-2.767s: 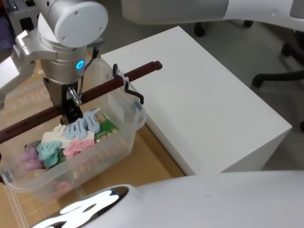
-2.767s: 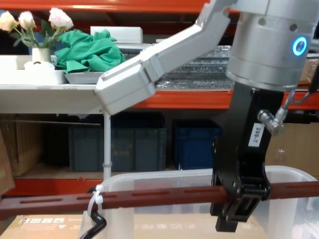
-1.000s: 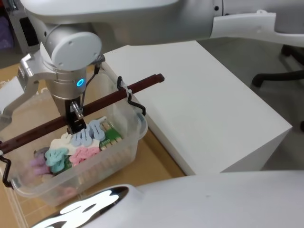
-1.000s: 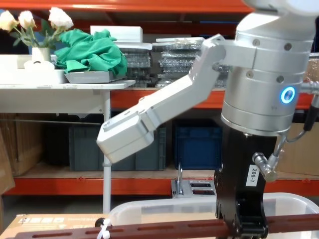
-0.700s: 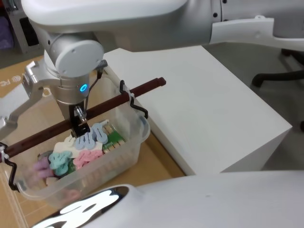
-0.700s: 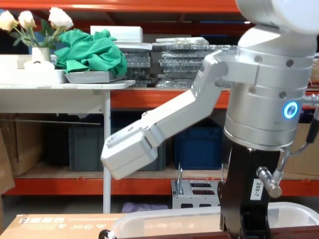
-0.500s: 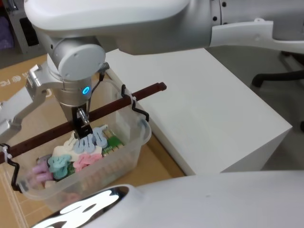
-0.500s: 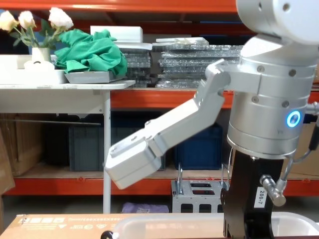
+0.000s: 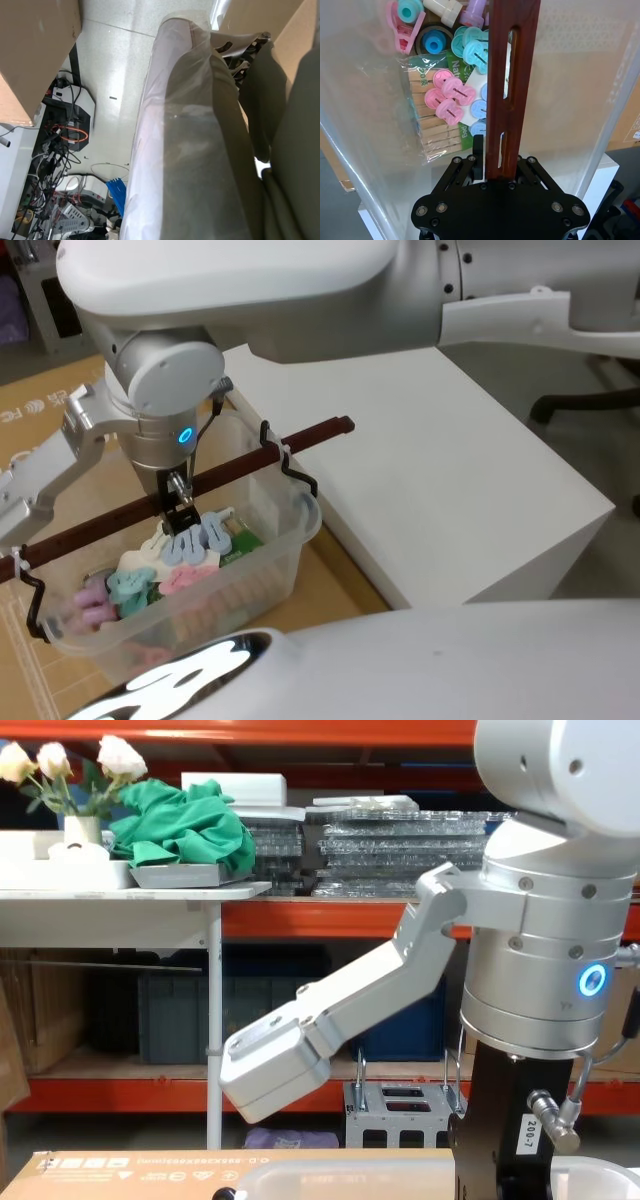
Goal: Use one hand to grasp the basket and place it at the designated location.
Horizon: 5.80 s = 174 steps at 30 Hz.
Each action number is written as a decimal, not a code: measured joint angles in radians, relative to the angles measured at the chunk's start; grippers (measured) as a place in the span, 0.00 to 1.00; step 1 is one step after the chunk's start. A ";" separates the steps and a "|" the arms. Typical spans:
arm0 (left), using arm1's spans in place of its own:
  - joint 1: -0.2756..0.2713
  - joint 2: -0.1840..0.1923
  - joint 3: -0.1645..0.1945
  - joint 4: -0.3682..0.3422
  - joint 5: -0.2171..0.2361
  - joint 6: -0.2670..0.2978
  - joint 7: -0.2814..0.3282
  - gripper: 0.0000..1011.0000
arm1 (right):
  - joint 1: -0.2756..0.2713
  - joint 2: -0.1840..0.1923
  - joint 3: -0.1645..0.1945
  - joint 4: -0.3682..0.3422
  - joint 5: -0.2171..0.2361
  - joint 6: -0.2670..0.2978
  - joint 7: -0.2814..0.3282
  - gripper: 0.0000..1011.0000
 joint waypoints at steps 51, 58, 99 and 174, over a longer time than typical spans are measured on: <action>0.000 0.000 0.000 0.000 0.000 0.000 0.000 0.00 | 0.018 0.012 -0.002 0.012 0.024 -0.019 0.014 0.99; 0.000 0.000 0.000 0.000 0.000 0.000 0.000 0.00 | 0.031 0.024 0.008 -0.014 0.028 -0.008 0.022 0.99; 0.000 0.000 0.000 0.000 0.000 0.000 0.000 0.00 | 0.172 0.126 0.068 -0.176 0.247 -0.020 0.130 0.99; 0.000 0.000 0.000 0.000 0.000 0.000 0.000 0.00 | 0.071 0.086 0.032 -0.100 0.138 -0.027 0.036 0.99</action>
